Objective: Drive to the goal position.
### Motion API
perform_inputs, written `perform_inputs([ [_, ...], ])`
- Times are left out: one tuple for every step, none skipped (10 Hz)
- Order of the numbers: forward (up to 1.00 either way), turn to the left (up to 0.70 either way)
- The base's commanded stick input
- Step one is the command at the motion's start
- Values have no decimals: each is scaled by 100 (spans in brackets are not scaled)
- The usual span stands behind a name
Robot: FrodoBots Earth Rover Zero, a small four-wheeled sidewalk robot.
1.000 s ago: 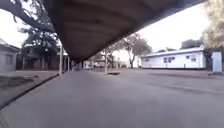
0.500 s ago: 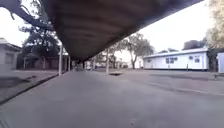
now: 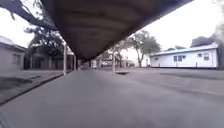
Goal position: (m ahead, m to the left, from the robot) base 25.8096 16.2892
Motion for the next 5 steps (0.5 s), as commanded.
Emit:
perform_inputs([
  [70, 0],
  [70, 35],
  [70, 35],
  [70, 25],
  [70, 0],
])
